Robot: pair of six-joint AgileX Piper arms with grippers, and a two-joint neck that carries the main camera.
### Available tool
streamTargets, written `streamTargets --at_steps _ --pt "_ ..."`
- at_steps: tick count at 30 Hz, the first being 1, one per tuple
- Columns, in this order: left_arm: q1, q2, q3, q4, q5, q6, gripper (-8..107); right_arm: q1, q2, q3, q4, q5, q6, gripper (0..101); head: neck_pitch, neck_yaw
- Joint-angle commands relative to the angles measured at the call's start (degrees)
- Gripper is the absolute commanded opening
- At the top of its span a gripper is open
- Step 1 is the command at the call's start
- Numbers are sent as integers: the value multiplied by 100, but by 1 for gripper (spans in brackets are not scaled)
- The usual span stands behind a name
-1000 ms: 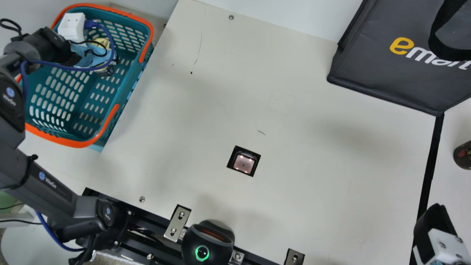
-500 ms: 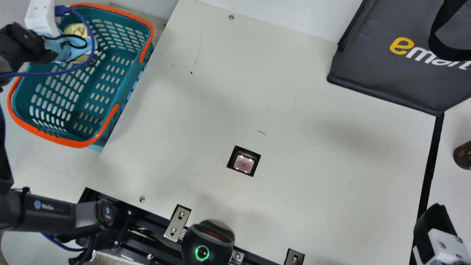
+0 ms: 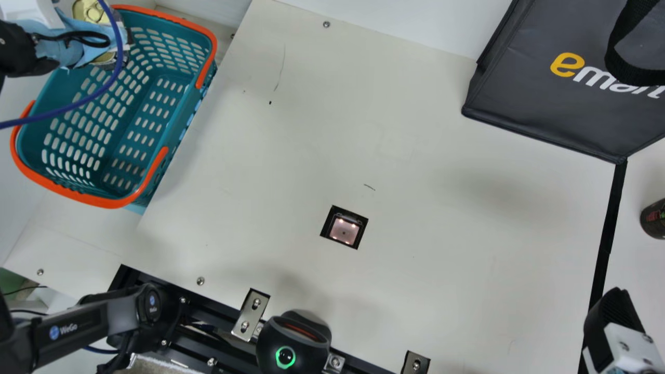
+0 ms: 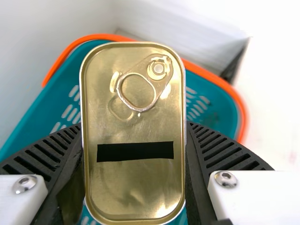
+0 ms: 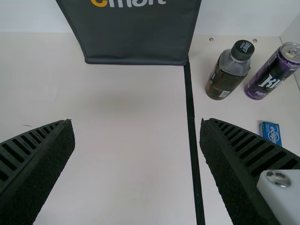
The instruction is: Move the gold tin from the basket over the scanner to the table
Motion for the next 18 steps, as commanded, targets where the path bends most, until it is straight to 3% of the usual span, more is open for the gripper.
streamTargets --at_steps 1,18 --pt "-281 -196 -4 147 134 -257 -8 0 0 0 0 0 0 95 -175 23" --pt "-2990 -971 139 1457 1159 -2677 -8 0 0 0 0 0 0 95 -175 23"
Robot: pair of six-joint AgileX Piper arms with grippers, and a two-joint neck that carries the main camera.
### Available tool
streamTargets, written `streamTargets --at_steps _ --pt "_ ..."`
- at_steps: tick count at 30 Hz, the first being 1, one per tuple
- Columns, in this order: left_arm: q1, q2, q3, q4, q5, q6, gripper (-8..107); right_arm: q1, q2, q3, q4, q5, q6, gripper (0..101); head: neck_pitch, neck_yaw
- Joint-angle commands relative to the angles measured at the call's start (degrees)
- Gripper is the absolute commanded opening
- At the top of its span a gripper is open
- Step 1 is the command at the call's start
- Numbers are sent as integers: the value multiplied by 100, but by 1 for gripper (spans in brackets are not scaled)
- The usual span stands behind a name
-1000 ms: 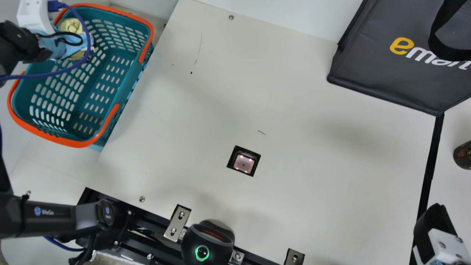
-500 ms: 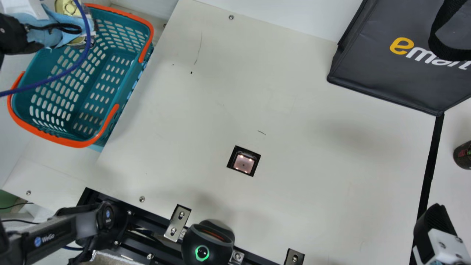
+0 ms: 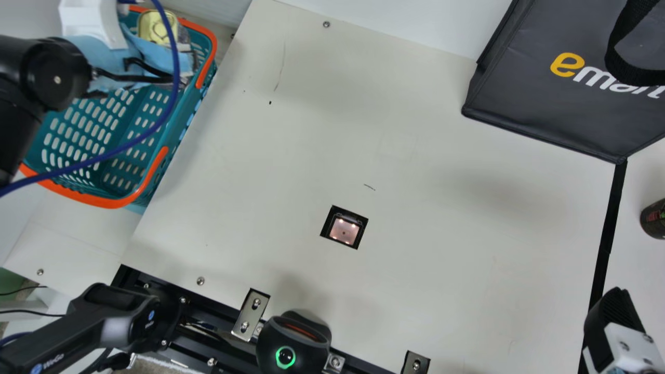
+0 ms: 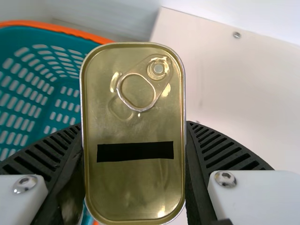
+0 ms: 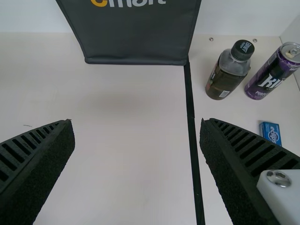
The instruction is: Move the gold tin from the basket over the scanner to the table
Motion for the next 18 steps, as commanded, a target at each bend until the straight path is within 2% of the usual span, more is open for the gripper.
streamTargets --at_steps 1,18 --pt "-659 -34 11 197 140 -589 -8 0 0 0 0 0 0 95 -175 14" --pt "-3519 -68 218 1281 770 -3339 -8 0 0 0 0 0 0 95 -175 14"
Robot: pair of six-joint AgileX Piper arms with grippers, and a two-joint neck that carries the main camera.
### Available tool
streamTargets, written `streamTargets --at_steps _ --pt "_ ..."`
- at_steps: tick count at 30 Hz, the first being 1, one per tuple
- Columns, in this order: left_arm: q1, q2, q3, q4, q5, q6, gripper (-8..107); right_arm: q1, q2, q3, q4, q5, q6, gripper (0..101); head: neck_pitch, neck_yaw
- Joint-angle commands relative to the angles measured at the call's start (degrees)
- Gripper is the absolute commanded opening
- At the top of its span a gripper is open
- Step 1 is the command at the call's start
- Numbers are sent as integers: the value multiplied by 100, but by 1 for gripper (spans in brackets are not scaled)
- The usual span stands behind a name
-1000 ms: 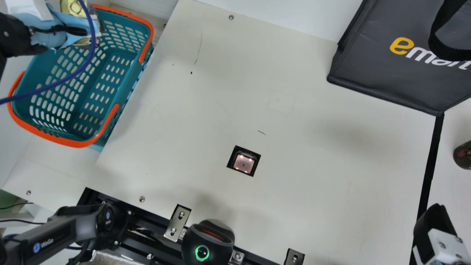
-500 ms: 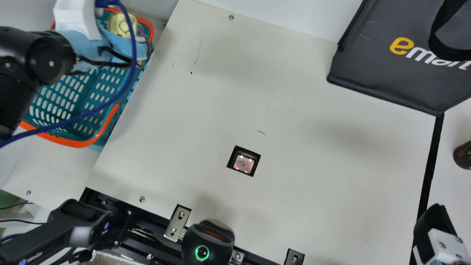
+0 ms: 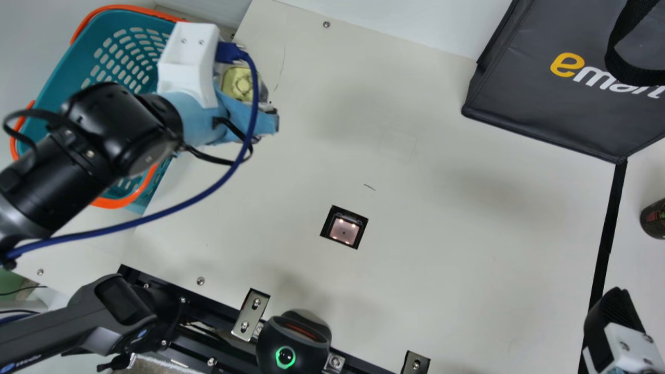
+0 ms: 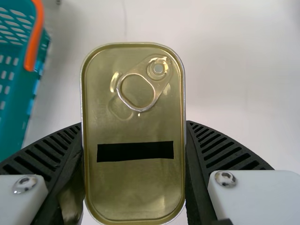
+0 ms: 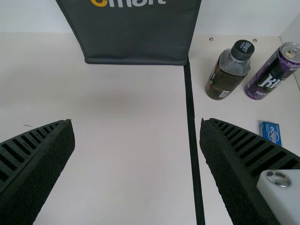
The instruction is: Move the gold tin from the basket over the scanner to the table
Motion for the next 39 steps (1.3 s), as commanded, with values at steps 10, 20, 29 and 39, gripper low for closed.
streamTargets --at_steps 10,20,29,39 --pt "-1794 113 156 375 194 -1571 -8 0 0 0 0 -11 0 95 -166 23" --pt "-2792 207 388 538 170 -2416 -8 0 0 0 0 -11 0 95 -166 23" --pt "-3355 504 694 686 -149 -3036 -8 0 0 0 0 -11 0 95 -166 23" --pt "-3581 1211 717 876 -658 -3769 -8 0 0 0 0 -11 0 95 -166 23"
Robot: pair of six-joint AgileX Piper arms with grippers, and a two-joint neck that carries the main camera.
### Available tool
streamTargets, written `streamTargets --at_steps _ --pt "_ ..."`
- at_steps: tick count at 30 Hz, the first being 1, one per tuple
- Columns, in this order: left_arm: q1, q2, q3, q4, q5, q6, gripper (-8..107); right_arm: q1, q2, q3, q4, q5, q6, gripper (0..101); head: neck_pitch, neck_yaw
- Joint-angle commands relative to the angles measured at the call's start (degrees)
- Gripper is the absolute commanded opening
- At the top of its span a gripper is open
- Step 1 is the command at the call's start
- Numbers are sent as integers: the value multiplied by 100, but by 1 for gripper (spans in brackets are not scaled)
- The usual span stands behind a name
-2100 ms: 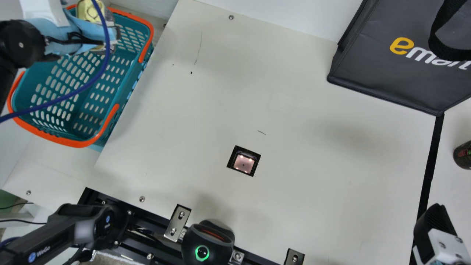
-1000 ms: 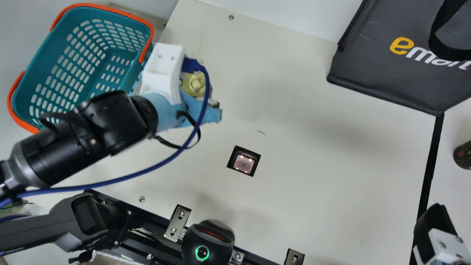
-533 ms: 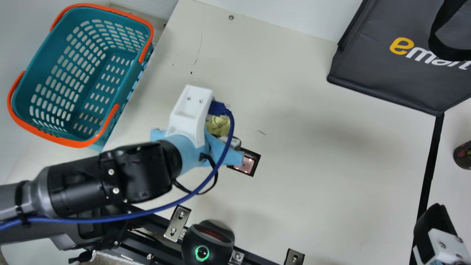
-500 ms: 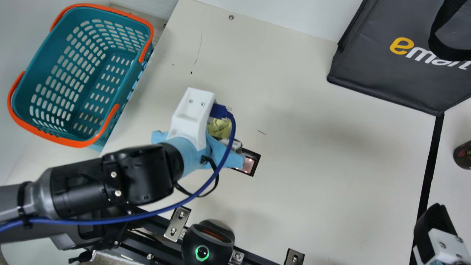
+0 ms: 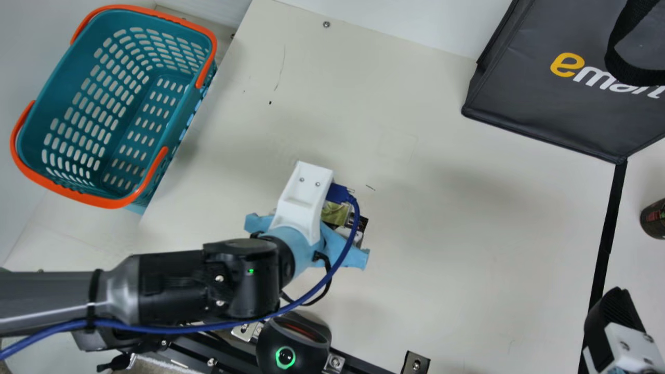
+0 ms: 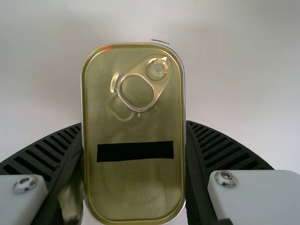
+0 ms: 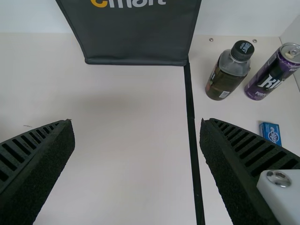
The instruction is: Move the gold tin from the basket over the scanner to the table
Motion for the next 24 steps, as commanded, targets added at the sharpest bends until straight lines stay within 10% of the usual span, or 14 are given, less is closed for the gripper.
streamTargets --at_steps 1,24 --pt "-10 215 -61 38 -77 -182 -8 0 0 0 0 0 0 95 -166 14" --pt "-11 2454 -2055 45 2 -805 -8 0 0 0 0 12 0 95 -166 14"
